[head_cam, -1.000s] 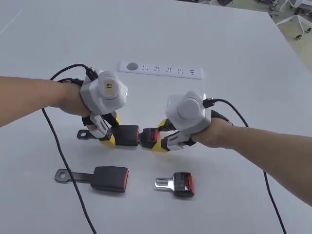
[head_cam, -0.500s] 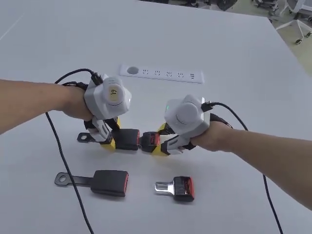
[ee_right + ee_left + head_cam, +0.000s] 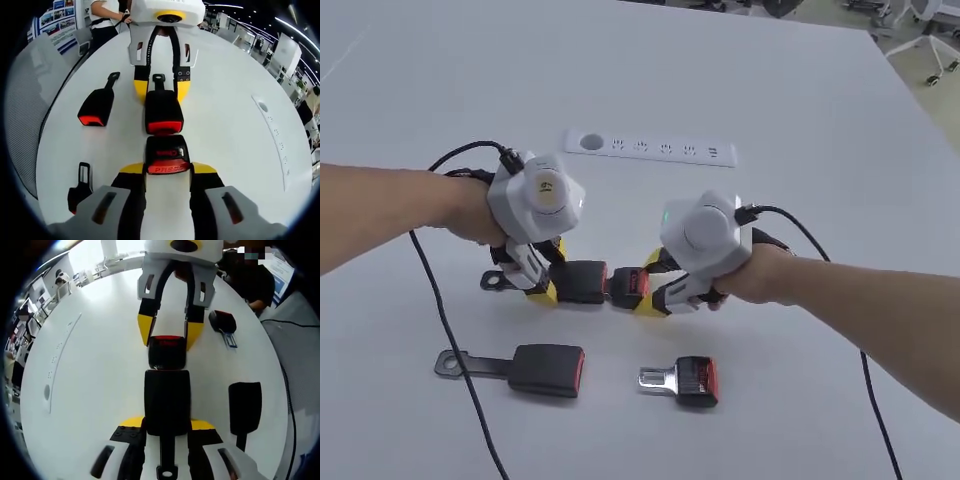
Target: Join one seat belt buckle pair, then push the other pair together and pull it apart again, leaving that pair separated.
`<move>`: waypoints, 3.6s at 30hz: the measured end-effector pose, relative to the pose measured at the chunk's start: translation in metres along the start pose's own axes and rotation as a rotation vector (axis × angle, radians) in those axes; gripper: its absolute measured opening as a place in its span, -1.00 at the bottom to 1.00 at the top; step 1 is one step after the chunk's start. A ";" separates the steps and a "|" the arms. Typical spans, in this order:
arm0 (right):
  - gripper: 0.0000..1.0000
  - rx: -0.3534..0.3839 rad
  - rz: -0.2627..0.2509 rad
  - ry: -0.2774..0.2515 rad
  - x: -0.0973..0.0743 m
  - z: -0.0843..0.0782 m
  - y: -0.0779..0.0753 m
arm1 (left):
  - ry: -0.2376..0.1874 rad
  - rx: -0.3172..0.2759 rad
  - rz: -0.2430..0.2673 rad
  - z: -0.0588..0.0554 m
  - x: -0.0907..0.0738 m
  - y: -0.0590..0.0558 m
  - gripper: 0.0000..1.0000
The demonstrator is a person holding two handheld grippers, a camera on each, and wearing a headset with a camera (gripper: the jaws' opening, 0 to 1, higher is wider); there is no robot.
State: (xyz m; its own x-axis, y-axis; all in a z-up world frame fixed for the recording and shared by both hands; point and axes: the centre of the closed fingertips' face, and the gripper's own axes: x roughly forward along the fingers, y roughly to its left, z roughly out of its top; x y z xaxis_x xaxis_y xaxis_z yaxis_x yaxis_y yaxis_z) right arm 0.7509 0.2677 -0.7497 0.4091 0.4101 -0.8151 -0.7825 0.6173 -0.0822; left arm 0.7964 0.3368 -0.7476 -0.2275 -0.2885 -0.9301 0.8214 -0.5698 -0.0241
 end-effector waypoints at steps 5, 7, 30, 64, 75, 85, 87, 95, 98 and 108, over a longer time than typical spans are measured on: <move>-0.34 -0.009 -0.007 0.005 -0.001 0.002 -0.001 | 0.010 -0.002 0.004 0.000 0.000 0.000 -0.34; -0.32 -0.004 -0.008 -0.001 -0.002 0.004 -0.002 | 0.017 0.014 0.014 0.001 0.000 0.001 -0.32; -0.01 0.045 -0.064 0.030 -0.047 -0.021 0.004 | -0.032 -0.080 0.073 -0.013 -0.038 -0.012 -0.11; 0.40 0.241 -0.175 -0.097 -0.112 -0.072 0.070 | -0.428 -0.432 0.246 -0.057 -0.087 -0.088 0.30; 0.54 0.336 -0.241 -0.191 -0.118 -0.081 0.103 | -0.569 -0.496 0.335 -0.063 -0.088 -0.122 0.49; 0.97 0.393 -0.317 -0.280 -0.118 -0.080 0.114 | -0.657 -0.560 0.417 -0.064 -0.084 -0.136 0.82; 0.99 0.385 -0.331 -0.310 -0.118 -0.076 0.115 | -0.687 -0.560 0.441 -0.062 -0.086 -0.136 0.86; 0.99 0.380 -0.379 -0.405 -0.115 -0.066 0.119 | -0.783 -0.564 0.512 -0.055 -0.089 -0.133 0.99; 0.99 0.377 -0.402 -0.487 -0.119 -0.056 0.117 | -0.791 -0.567 0.513 -0.054 -0.089 -0.134 0.99; 0.99 0.402 -0.447 -0.575 -0.128 -0.056 0.119 | -0.834 -0.596 0.530 -0.054 -0.094 -0.132 1.00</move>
State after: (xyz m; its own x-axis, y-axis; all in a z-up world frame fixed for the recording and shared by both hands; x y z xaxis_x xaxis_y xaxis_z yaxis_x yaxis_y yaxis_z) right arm 0.5795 0.2513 -0.6875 0.9029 0.2816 -0.3248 -0.3069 0.9513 -0.0284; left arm 0.7379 0.4809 -0.6764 0.1271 -0.9284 -0.3491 0.9833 0.1642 -0.0788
